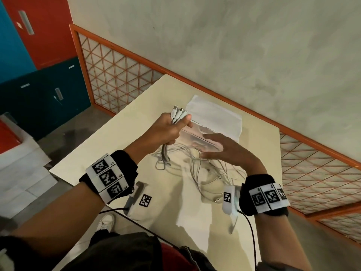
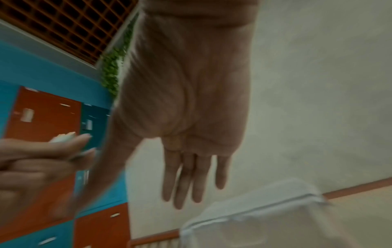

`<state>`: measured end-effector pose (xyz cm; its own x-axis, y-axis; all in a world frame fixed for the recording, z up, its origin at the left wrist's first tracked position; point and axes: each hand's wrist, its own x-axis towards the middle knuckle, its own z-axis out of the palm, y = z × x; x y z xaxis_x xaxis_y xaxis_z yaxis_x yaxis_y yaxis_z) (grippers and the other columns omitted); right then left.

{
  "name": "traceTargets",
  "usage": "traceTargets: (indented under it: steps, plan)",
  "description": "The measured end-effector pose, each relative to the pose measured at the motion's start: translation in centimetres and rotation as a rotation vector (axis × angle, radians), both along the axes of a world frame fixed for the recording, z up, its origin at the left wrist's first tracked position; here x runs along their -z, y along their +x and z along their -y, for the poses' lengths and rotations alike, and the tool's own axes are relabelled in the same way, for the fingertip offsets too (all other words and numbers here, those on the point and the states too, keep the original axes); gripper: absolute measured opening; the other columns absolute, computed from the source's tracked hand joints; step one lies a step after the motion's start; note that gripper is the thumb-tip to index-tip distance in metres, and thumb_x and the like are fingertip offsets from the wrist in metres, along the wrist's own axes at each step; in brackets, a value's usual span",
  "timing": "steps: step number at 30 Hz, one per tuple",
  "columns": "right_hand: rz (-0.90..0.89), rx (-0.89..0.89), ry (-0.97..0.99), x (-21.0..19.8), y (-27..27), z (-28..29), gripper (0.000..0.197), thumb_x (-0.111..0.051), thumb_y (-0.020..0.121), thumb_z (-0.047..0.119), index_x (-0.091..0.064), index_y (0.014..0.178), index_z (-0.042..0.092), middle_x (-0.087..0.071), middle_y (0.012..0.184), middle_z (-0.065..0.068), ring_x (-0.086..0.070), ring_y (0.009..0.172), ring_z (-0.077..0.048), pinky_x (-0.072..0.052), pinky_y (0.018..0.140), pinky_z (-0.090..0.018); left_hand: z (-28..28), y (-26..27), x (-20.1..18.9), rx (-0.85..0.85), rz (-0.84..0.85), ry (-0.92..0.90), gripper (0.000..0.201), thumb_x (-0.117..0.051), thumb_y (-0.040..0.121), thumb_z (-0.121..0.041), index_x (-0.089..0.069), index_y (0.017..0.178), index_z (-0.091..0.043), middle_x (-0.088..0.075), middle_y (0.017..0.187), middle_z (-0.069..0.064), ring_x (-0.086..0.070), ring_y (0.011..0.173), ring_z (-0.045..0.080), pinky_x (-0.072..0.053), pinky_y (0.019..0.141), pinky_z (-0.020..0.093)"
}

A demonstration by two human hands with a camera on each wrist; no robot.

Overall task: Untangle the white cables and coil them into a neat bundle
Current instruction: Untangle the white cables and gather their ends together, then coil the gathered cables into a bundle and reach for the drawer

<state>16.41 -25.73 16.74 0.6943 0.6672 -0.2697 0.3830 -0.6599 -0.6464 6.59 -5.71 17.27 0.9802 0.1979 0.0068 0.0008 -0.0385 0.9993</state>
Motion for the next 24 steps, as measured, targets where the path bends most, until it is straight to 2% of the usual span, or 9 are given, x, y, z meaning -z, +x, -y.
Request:
traceTargets:
  steps: [3,6,9,11,13,17,20,22,24]
  plan:
    - [-0.107,-0.236,0.06,-1.5,-3.3,-4.0,0.06,-0.079,0.068,0.045,-0.056,0.123,0.04,-0.051,0.136,0.018,-0.044,0.126,0.001,-0.033,0.106,-0.021,1.1,0.3,-0.8,-0.008,0.063,-0.151,0.03,-0.045,0.098,-0.033,-0.058,0.085,-0.009,-0.016,0.051,-0.002,-0.016,0.036,0.007,-0.018,0.037,0.018]
    - [-0.137,-0.317,0.193,0.2,-5.1,-6.4,0.018,-0.068,0.085,0.026,-0.072,0.102,0.022,-0.071,0.105,0.013,-0.06,0.115,-0.006,-0.042,0.105,-0.029,1.3,0.6,-1.5,-0.046,0.101,-0.321,0.03,-0.045,0.097,-0.033,-0.052,0.077,-0.012,-0.02,0.044,-0.009,-0.017,0.034,0.003,-0.019,0.033,0.015]
    - [-0.199,-0.174,0.313,0.7,-5.8,-6.6,0.025,-0.055,0.094,0.02,-0.067,0.073,0.013,-0.066,0.057,0.008,-0.071,0.085,-0.025,-0.049,0.083,-0.032,0.0,0.7,-1.8,-0.182,0.089,-0.431,0.031,-0.047,0.097,-0.031,-0.048,0.07,-0.014,-0.025,0.041,-0.012,-0.023,0.034,0.003,-0.027,0.035,0.015]
    - [-0.113,-0.109,0.352,0.5,-5.7,-6.3,0.03,-0.053,0.095,0.03,-0.062,0.07,0.015,-0.053,0.046,0.008,-0.06,0.056,-0.017,-0.046,0.064,-0.028,-1.0,0.7,-1.5,-0.267,0.068,-0.48,0.031,-0.049,0.096,-0.028,-0.047,0.069,-0.014,-0.031,0.039,-0.01,-0.034,0.036,0.004,-0.043,0.043,0.019]
    - [-0.009,-0.078,0.379,0.1,-5.5,-6.0,0.038,-0.047,0.096,0.039,-0.06,0.069,0.016,-0.044,0.051,0.008,-0.044,0.049,-0.006,-0.039,0.058,-0.023,-1.7,0.7,-0.6,-0.315,0.044,-0.468,0.029,-0.053,0.095,-0.026,-0.05,0.068,-0.013,-0.046,0.042,-0.009,-0.052,0.043,0.006,-0.054,0.053,0.023]
    - [0.096,0.104,0.412,-0.9,-5.2,-6.3,0.059,-0.033,0.1,0.044,-0.054,0.058,0.007,-0.048,0.05,0.005,-0.048,0.046,0.001,-0.041,0.06,-0.02,-2.1,0.6,1.6,-0.355,-0.072,-0.411,0.013,-0.067,0.085,-0.016,-0.056,0.084,-0.009,-0.065,0.075,0.005,-0.065,0.074,0.019,-0.058,0.061,0.024]
    - [0.105,0.139,0.32,-1.3,-4.6,-6.4,0.057,-0.041,0.099,0.033,-0.053,0.059,-0.006,-0.045,0.047,0.001,-0.052,0.044,0.004,-0.052,0.075,-0.041,-1.5,0.4,3.1,-0.381,-0.176,-0.098,0.041,-0.073,0.079,-0.01,-0.047,0.111,-0.01,-0.05,0.111,0.005,-0.062,0.072,0.008,-0.051,0.056,0.016]
    - [0.096,0.138,0.263,-1.6,-4.3,-6.1,0.055,-0.044,0.097,0.031,-0.051,0.055,-0.004,-0.047,0.047,0.001,-0.06,0.056,0.001,-0.05,0.074,-0.038,-1.1,0.1,3.2,-0.296,-0.134,0.312,0.037,-0.068,0.083,-0.03,-0.055,0.116,-0.018,-0.052,0.12,-0.001,-0.062,0.094,0.001,-0.053,0.084,0.024]
    - [0.098,0.115,0.239,-2.0,-4.2,-5.8,0.054,-0.044,0.097,0.029,-0.052,0.052,0.001,-0.047,0.046,0.004,-0.06,0.057,-0.003,-0.043,0.066,-0.03,-0.2,-0.7,1.9,-0.053,-0.08,0.292,0.032,-0.047,0.093,-0.046,-0.068,0.098,-0.022,-0.066,0.106,-0.005,-0.061,0.1,0.002,-0.046,0.096,0.03]
